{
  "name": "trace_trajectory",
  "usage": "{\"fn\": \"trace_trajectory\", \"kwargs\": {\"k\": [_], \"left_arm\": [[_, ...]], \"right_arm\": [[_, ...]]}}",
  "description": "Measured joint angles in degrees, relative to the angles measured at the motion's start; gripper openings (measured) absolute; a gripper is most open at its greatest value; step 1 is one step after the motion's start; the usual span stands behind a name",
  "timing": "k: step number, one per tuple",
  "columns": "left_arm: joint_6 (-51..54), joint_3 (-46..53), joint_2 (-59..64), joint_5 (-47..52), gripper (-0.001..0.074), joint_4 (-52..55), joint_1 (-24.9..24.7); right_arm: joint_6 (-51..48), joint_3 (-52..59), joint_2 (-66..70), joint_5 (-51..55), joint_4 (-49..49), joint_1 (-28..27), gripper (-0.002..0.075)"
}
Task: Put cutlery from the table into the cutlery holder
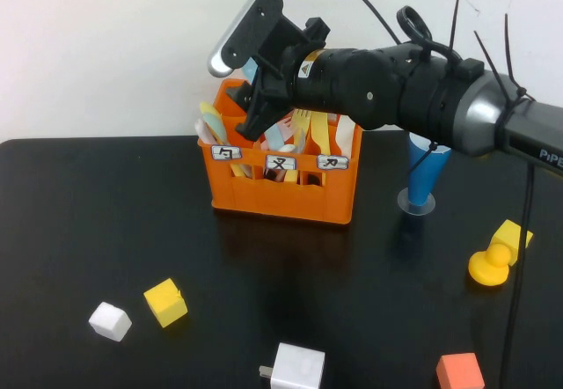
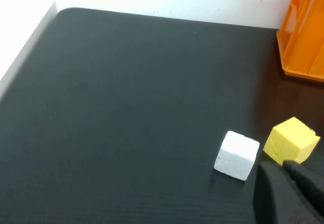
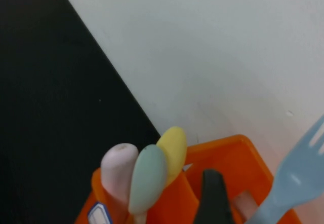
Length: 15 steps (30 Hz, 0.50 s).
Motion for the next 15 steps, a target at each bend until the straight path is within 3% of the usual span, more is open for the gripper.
{"fn": "trace_trajectory", "kwargs": {"k": [6,15], "left_arm": [[0.0,0.0,0.0,0.0,-0.0003,0.0,0.0],[-0.1,0.0,0.0,0.0,-0.0003,0.0,0.0]], "right_arm": [[0.2,0.0,-0.1,-0.4,0.9,-0.3,0.0451],[-30.1,0.0,-0.5,-6.5,36.4,-1.5,0.0450]]}}
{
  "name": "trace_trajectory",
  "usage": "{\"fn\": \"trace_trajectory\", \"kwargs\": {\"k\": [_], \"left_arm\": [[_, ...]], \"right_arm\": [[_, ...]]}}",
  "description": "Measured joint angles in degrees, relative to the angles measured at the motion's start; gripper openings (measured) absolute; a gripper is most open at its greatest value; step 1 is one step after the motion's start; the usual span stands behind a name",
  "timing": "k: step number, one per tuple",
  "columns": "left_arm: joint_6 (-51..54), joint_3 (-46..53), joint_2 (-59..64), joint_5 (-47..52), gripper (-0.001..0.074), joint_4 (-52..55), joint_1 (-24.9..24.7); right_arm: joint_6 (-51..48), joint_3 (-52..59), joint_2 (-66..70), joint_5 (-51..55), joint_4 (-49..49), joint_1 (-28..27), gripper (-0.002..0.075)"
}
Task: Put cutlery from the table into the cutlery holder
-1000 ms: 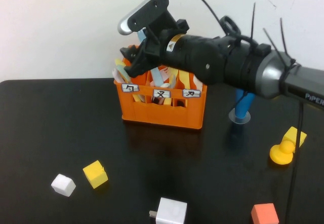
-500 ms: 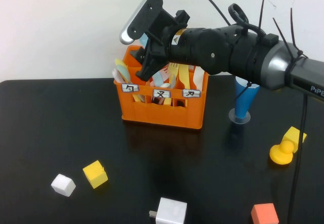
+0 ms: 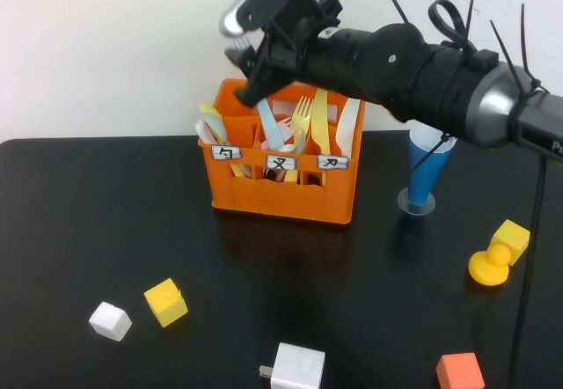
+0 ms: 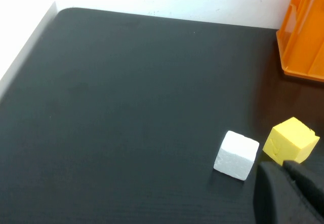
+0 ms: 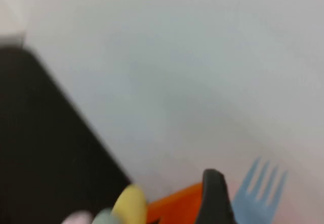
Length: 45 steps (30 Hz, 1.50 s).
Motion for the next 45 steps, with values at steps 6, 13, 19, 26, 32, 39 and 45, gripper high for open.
{"fn": "trace_trajectory", "kwargs": {"k": [6,13,19,26,32,39,45], "left_arm": [[0.0,0.0,0.0,0.0,-0.0003,0.0,0.0],[0.0,0.0,0.0,0.0,-0.0003,0.0,0.0],[0.0,0.0,0.0,0.0,-0.0003,0.0,0.0],[0.0,0.0,0.0,0.0,-0.0003,0.0,0.0],[0.0,0.0,0.0,0.0,-0.0003,0.0,0.0],[0.0,0.0,0.0,0.0,-0.0003,0.0,0.0],[0.0,0.0,0.0,0.0,-0.0003,0.0,0.0]], "right_arm": [[-3.7,0.0,0.0,-7.8,10.4,1.4,0.0450],[10.0,0.0,1.3,-7.9,-1.8,1.5,0.0450],[27.7,0.0,1.8,-3.2,-22.4,1.5,0.0450],[31.0,0.0,1.9,-2.4,-24.1,1.1,0.0449],[31.5,0.0,1.9,1.7,-24.1,0.2,0.0449],[75.7,0.0,2.0,4.1,-58.7,-0.1,0.0449],[95.2,0.0,2.0,6.0,-77.3,1.3,0.0449]]}}
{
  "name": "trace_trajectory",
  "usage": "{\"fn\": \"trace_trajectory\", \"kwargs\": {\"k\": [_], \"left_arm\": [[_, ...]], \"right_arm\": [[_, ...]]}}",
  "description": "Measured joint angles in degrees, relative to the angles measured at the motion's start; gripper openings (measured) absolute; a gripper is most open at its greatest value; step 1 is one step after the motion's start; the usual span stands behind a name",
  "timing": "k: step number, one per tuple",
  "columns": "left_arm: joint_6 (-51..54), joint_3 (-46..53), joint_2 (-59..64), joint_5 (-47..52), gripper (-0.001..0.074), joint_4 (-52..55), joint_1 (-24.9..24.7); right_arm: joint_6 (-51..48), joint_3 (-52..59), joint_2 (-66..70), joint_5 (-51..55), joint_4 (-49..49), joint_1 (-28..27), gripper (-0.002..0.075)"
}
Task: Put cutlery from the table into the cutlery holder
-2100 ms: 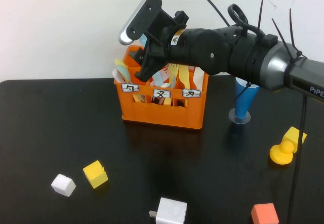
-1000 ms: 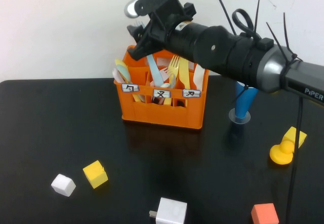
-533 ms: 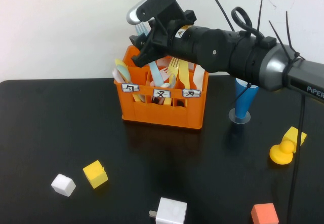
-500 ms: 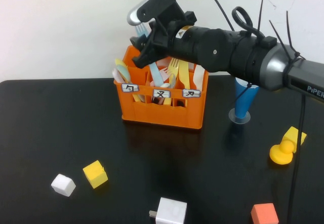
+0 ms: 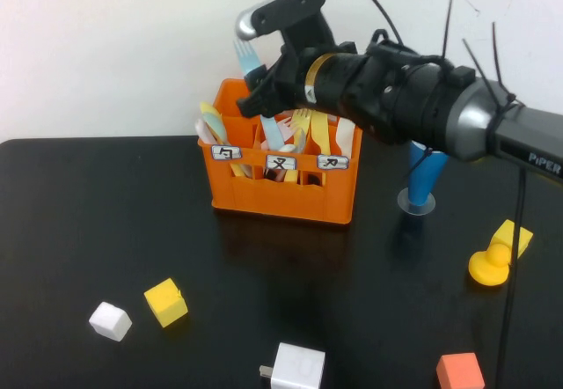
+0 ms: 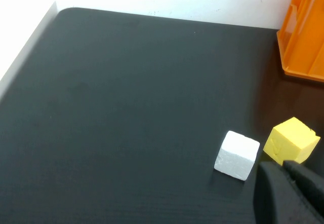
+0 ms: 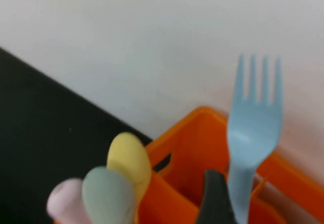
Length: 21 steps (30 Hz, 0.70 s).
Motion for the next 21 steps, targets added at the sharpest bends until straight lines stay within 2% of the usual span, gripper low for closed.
{"fn": "trace_trajectory", "kwargs": {"k": [12,14,15,16,21], "left_arm": [[0.1,0.0,0.0,0.0,-0.0003,0.0,0.0],[0.1,0.0,0.0,0.0,-0.0003,0.0,0.0],[0.1,0.0,0.0,0.0,-0.0003,0.0,0.0],[0.1,0.0,0.0,0.0,-0.0003,0.0,0.0],[0.1,0.0,0.0,0.0,-0.0003,0.0,0.0]], "right_arm": [[22.3,-1.3,0.3,9.9,-22.1,3.8,0.0449],[23.7,-1.5,0.3,10.1,-23.2,4.2,0.0449],[26.5,-1.7,0.3,10.2,-26.5,4.5,0.0449],[33.8,-1.8,0.3,10.2,-34.7,5.1,0.0449],[48.4,-1.8,0.4,12.9,-44.1,5.5,0.0449]]}}
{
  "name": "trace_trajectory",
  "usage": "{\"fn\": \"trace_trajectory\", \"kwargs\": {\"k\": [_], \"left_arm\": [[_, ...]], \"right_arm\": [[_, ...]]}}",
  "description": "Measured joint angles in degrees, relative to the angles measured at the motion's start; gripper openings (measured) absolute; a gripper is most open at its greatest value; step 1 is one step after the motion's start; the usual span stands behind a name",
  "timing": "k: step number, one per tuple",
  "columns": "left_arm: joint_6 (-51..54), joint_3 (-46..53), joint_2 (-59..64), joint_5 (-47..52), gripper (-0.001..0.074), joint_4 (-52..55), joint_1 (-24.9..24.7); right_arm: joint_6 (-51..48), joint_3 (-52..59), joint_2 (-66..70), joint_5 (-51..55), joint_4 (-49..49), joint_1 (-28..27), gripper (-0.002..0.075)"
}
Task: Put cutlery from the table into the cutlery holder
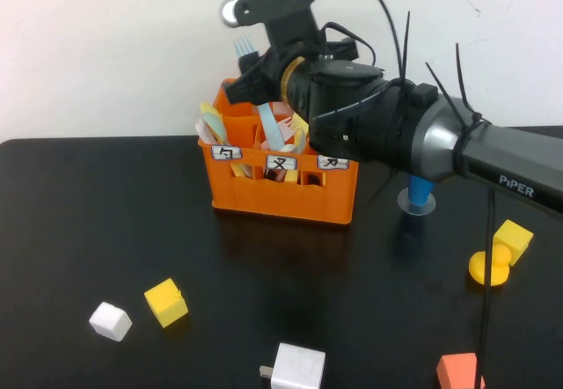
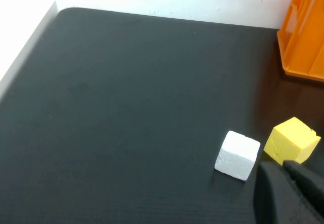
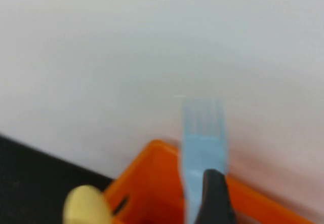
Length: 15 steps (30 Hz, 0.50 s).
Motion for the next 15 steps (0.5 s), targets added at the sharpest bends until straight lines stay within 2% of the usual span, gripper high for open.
{"fn": "trace_trajectory", "kwargs": {"k": [5,10,15], "left_arm": [[0.0,0.0,0.0,0.0,-0.0003,0.0,0.0],[0.0,0.0,0.0,0.0,-0.0003,0.0,0.0],[0.0,0.0,0.0,0.0,-0.0003,0.0,0.0]], "right_arm": [[4.2,0.0,0.9,3.0,-3.6,0.1,0.0449],[4.8,-0.4,1.9,0.8,-8.4,1.8,0.0449],[4.8,-1.5,3.1,0.6,-9.1,2.3,0.0449]]}}
